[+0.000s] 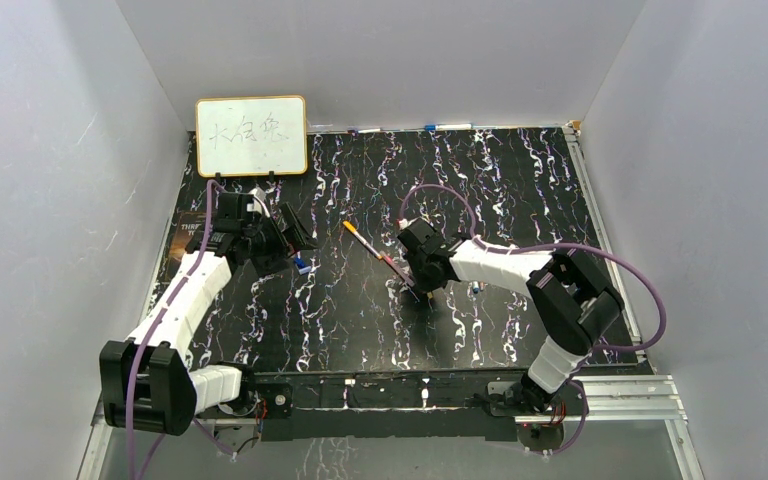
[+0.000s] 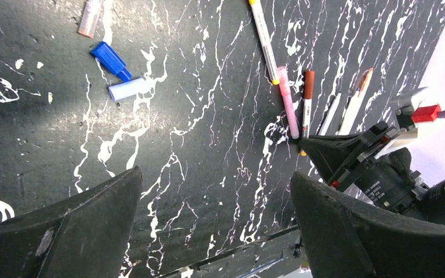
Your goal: Open the pen caps
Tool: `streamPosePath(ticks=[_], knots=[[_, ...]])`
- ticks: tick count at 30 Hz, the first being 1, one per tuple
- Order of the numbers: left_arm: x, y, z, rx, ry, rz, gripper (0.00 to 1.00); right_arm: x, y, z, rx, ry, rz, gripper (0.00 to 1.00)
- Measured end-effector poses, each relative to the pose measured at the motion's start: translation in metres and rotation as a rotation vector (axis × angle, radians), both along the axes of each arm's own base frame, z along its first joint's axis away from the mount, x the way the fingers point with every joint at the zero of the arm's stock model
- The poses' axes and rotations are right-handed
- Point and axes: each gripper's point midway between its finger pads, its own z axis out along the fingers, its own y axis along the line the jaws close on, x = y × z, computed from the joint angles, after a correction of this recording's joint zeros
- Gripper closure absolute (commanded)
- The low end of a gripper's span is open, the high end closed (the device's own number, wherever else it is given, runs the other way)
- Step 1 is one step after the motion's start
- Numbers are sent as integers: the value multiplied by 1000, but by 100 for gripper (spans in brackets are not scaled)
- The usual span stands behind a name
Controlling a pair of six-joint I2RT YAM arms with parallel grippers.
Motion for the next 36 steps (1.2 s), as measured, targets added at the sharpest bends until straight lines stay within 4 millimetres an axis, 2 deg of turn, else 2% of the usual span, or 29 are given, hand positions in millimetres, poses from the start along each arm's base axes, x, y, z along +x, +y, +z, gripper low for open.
streamPosePath(ticks=[5,8,12,15,18,20,23,32,36], knots=[[-6,-13,4,-63,-9,-26,1,-7,-5,2,-26,35,3,100],[-4,-28,13,-148,-39,-42,2,-11,-5,16,-18,47,10,100],[-11,-50,15,-259,-65,-32,2,-5,21,68,144,-14,42,100],[-23,-80,14,-312,-61,-64,2,-5,48,111,324,-58,77,100],[-32,-108,17,-347,-66,-107,2,-12,71,136,475,-47,116,100],[-32,-121,18,-359,-74,-113,2,-18,82,142,537,-17,134,100],[-28,-128,14,-349,-81,-87,2,-26,90,144,574,20,152,100],[-8,-129,15,-312,-154,27,2,-40,99,147,614,73,187,100],[3,-128,9,-284,-156,58,12,-43,101,147,619,82,198,100]])
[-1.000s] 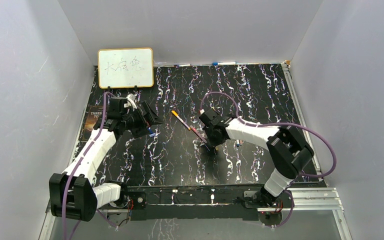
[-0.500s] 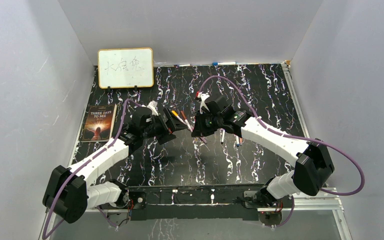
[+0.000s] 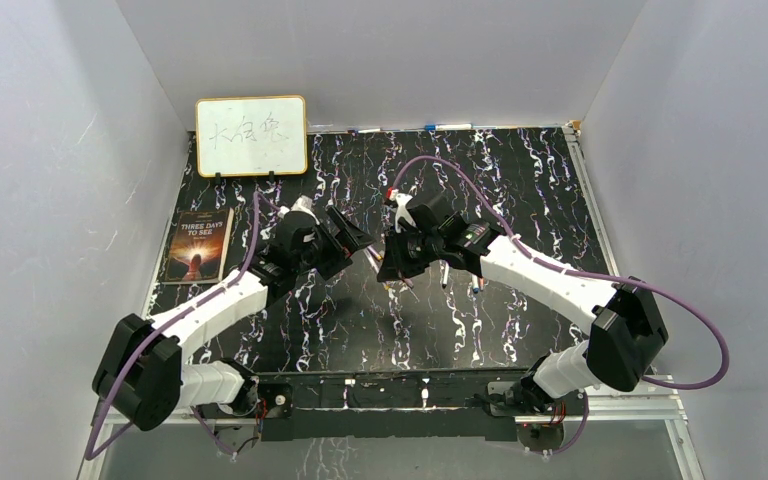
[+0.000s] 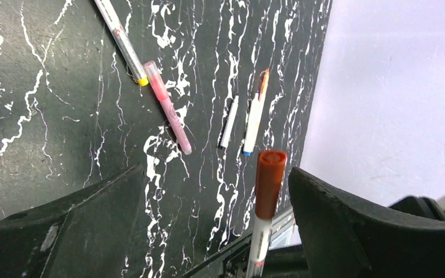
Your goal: Open the pen caps
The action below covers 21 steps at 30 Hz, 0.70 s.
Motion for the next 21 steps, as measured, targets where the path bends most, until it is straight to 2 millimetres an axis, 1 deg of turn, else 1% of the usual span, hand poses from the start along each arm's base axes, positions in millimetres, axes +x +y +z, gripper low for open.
streamPosePath(ticks=[2,3,4,6,8,9,10,12,14,15,16,18,19,21], knots=[[4,0,-3,13,4,11,22,-1,1,0,0,0,4,100],[6,0,-4,17,3,14,25,-2,1,0,0,0,5,100],[7,0,-5,20,2,17,32,-2,1,1,1,-1,5,100],[10,-1,-6,26,4,21,50,-3,1,2,4,-1,8,100],[13,-2,-7,32,6,21,59,-4,1,2,5,-1,10,100],[14,-3,-7,35,3,18,68,-4,1,2,5,-1,11,100],[16,-5,-6,36,1,16,98,-5,1,1,4,0,13,100],[18,-7,-4,31,2,12,100,-5,1,0,2,1,13,100],[21,-15,8,-6,-16,-2,98,-8,2,-2,-2,8,16,100],[21,-17,10,-5,-23,-10,98,-8,2,-2,-3,7,17,100],[21,-17,10,-1,-26,-14,99,-8,2,-2,-2,6,16,96],[21,-17,7,6,-19,-15,100,-8,2,-2,-1,9,14,64],[20,-16,6,10,-12,-14,100,-8,1,-3,-2,10,15,57],[18,-15,2,26,-4,-21,100,-9,2,-4,-1,17,11,53]])
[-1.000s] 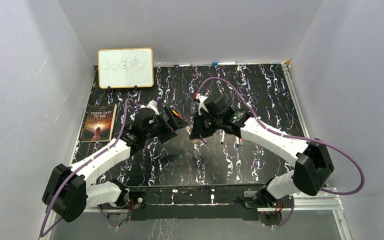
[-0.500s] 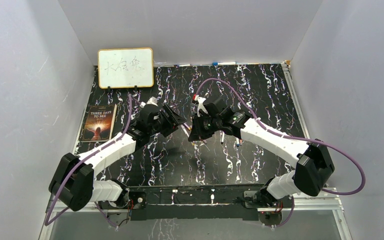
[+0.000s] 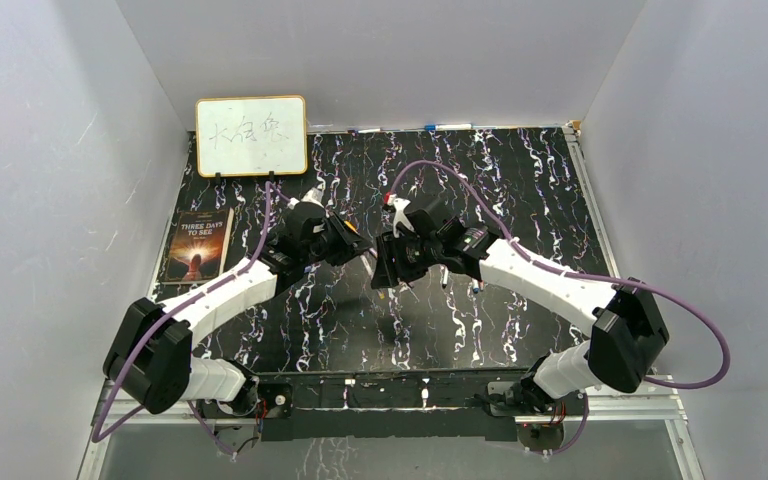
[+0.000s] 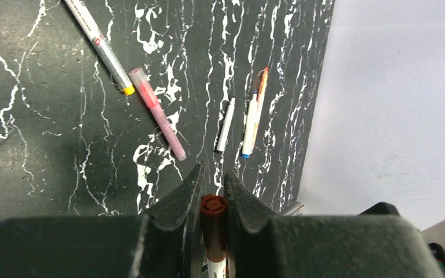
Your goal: Open the pen caps
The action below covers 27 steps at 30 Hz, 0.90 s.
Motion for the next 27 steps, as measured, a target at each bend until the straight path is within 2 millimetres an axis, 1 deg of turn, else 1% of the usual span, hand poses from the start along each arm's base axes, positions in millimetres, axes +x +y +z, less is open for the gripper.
streamPosePath(ticks=[4,8,9,10,11,12,13,14,16,18,20,21,22,23,25,26,27], knots=[[-5,1,-6,21,18,-9,100,4,4,-3,-1,3,0,52],[-5,1,-6,21,20,-10,100,15,18,-15,-3,28,-4,54],[-5,1,-6,21,20,-10,100,18,21,-22,-8,40,-4,59],[-5,1,-6,20,20,-10,100,19,23,-25,-12,44,-3,71],[-5,1,-6,20,19,-11,100,19,24,-31,-18,52,-2,93],[-5,1,-6,21,18,-11,100,19,26,-35,-22,63,0,100],[-6,1,-6,22,19,-11,100,18,28,-38,-22,63,7,100],[-6,1,-8,26,19,-11,100,15,33,-36,-1,66,26,100],[-7,2,-10,33,27,-11,99,12,36,-35,1,53,22,100],[-7,5,-12,43,30,-12,99,7,35,-38,4,49,21,100],[-13,6,-15,32,66,-51,99,3,32,-39,19,22,9,100],[-13,6,-16,31,68,-51,99,0,32,-38,23,16,11,100],[-7,12,-15,27,66,-41,99,-11,29,-41,19,28,16,100],[6,25,-15,31,60,-1,100,-26,22,-45,8,42,26,100],[30,58,-19,37,65,99,100,-50,13,-50,-5,69,43,100],[38,72,-22,40,71,141,100,-62,9,-51,-6,80,56,100],[49,91,-24,36,80,193,100,-69,7,-51,-4,87,62,100]])
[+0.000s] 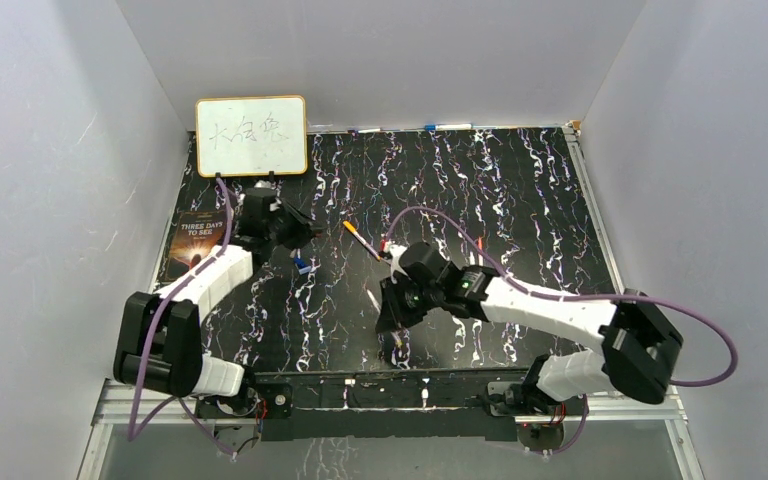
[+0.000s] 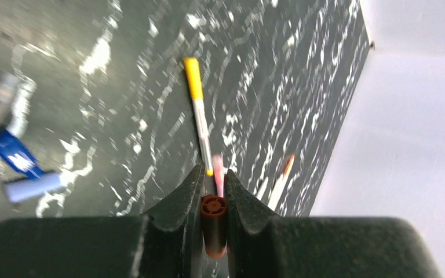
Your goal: Open the pen caps
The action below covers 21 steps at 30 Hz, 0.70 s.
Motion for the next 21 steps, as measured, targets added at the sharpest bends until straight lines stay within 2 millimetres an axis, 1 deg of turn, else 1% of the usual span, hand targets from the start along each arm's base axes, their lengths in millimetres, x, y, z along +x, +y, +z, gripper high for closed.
streamPosePath(ticks=[1,3,5,7,9,10,11,12,13,14,16,17,18,21], knots=[[6,11,-2,-4,4,30,100,-8,-2,0,5,6,6,100],[16,27,-7,-9,22,70,99,-15,-8,0,7,10,-6,100],[20,31,-11,6,42,66,99,-12,-15,1,-10,-3,-33,100],[24,31,-9,43,51,28,99,-2,-23,-1,-53,-31,-76,100],[28,31,-3,92,47,-21,98,21,-35,-2,-117,-65,-142,100],[29,32,-1,115,44,-44,98,37,-41,-3,-143,-81,-181,100],[28,33,0,139,47,-66,98,60,-52,-4,-174,-98,-239,100],[25,35,-2,163,55,-84,97,78,-62,-7,-199,-109,-286,100],[19,38,-6,197,73,-105,97,102,-78,-11,-235,-124,-351,100],[14,41,-11,223,92,-117,97,117,-91,-15,-267,-130,-398,100],[0,50,-25,282,150,-143,96,146,-126,-29,-364,-146,-500,100],[-6,53,-31,308,178,-156,96,154,-141,-36,-414,-146,-534,100],[-10,57,-37,329,202,-165,96,159,-150,-42,-452,-147,-551,100],[-19,65,-61,385,281,-192,96,164,-171,-62,-559,-143,-565,100]])
